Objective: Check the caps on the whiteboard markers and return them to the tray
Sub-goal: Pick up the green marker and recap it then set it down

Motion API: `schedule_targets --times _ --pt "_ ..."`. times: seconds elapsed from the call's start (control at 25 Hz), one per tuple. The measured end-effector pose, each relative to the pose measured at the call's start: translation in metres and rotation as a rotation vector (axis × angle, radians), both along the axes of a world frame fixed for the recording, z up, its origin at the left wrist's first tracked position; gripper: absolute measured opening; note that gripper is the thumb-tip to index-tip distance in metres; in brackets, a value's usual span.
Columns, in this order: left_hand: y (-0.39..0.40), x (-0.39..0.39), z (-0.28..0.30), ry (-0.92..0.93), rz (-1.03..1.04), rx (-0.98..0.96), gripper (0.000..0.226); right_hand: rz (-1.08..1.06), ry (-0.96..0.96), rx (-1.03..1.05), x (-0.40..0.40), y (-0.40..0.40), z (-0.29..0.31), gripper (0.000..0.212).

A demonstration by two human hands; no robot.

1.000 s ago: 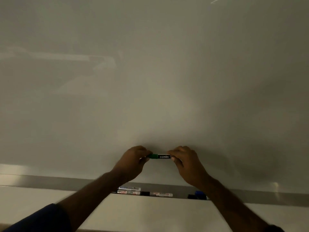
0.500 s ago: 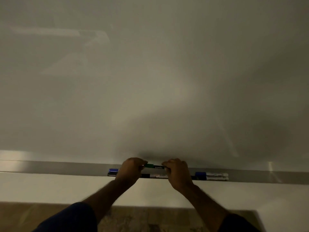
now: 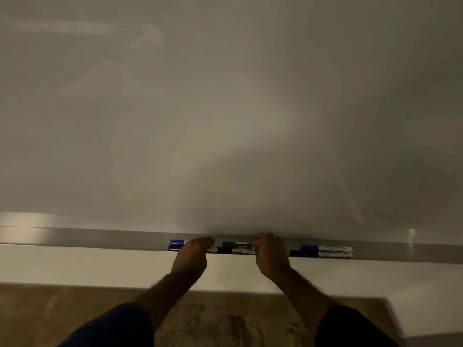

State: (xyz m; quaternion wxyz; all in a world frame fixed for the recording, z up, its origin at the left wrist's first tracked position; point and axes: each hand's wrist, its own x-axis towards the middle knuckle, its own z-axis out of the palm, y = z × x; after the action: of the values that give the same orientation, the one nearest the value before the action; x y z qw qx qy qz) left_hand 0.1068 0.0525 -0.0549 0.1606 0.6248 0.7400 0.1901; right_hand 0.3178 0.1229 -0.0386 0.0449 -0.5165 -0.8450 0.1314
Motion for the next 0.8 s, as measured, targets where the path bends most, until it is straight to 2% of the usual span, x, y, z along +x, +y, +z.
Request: schedule_targets --times 0.2,0.52,0.8 --pt "-0.004 -0.002 -0.005 0.054 -0.078 -0.024 0.048 0.023 -0.018 -0.032 -0.008 0.004 -0.002 0.041" --pt "-0.004 -0.003 -0.007 0.073 -0.090 -0.015 0.047 0.023 0.009 -0.036 -0.011 0.002 -0.003 0.043" --pt "-0.002 0.001 -0.003 0.077 -0.109 0.063 0.048 -0.004 0.016 0.019 0.009 0.004 -0.002 0.037"
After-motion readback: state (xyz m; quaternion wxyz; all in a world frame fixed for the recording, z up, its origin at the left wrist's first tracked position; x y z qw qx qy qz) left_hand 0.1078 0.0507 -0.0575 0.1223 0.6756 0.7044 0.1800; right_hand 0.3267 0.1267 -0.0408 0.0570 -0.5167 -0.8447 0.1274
